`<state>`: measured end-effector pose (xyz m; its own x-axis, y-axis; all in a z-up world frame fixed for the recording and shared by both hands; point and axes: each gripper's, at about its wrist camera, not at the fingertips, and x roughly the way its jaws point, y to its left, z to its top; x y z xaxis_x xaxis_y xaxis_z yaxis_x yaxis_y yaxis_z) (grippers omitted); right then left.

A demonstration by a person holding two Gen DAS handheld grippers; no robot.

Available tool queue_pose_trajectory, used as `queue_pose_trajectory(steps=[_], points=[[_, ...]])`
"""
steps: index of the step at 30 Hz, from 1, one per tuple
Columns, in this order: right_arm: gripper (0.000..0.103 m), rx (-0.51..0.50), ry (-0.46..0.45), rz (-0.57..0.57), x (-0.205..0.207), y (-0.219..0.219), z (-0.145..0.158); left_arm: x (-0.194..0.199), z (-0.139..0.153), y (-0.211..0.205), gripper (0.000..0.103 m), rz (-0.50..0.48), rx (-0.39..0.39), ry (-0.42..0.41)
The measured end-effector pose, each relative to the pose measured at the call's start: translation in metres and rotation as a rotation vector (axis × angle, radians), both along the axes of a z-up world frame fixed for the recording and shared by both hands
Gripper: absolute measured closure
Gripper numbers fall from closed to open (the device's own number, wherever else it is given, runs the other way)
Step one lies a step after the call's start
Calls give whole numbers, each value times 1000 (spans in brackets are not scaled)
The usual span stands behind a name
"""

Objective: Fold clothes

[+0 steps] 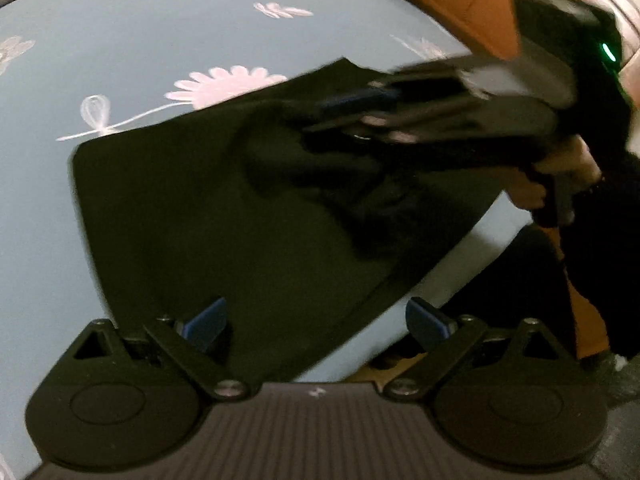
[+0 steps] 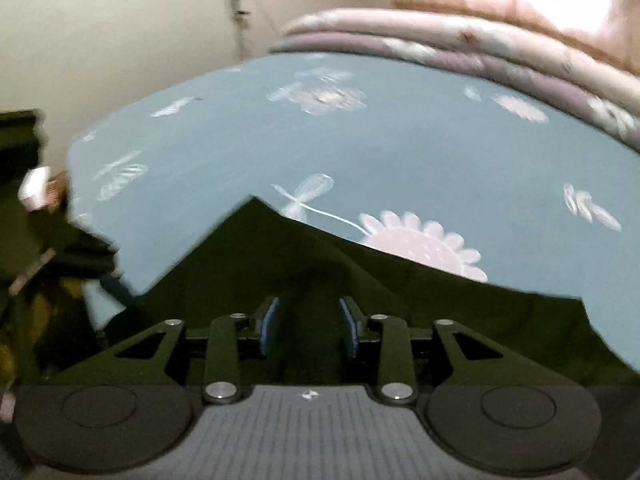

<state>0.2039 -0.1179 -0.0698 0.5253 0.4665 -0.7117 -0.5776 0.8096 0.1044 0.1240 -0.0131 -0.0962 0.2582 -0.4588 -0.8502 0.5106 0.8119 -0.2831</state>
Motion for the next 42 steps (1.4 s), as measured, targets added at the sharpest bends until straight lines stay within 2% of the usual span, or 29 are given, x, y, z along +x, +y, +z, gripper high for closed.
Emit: queue_pose_trajectory(steps=[2,5,9,13,15,17,20,21,25,29,31,35,42], points=[[66,-4,26,-39,11,-1,-14,4,-18,-3,6,-3,52,28],[68,-12,59,-76,16,-8,-36,-5,-21,7,3,-24,27,20],[65,24,30,-71,1,-13,-19,-6,-13,17,3,2,57,54],[62,41,-41,-63,-23,-17,5,18,11,31,3,75,38,-42],[62,41,-39,-55,-35,-19,7,39,20,43,3,130,-30,-71],[62,55,-18,-40,-50,-20,1,64,25,58,3,192,-137,-67],[61,72,14,-15,-66,-21,-9,98,13,71,3,234,-311,-20],[61,77,24,-14,-70,-21,-13,107,5,73,3,243,-333,2],[60,130,63,-46,-73,-31,-22,131,-25,83,7,347,-255,56],[60,192,86,-75,-73,-44,-25,131,-16,106,11,438,-220,22],[60,207,83,-81,-74,-48,-24,134,-10,109,11,476,-153,-2],[56,218,65,-91,-81,-47,-21,128,5,106,10,430,-260,12],[55,248,39,-85,-102,-44,-15,123,6,88,9,414,-221,-8]])
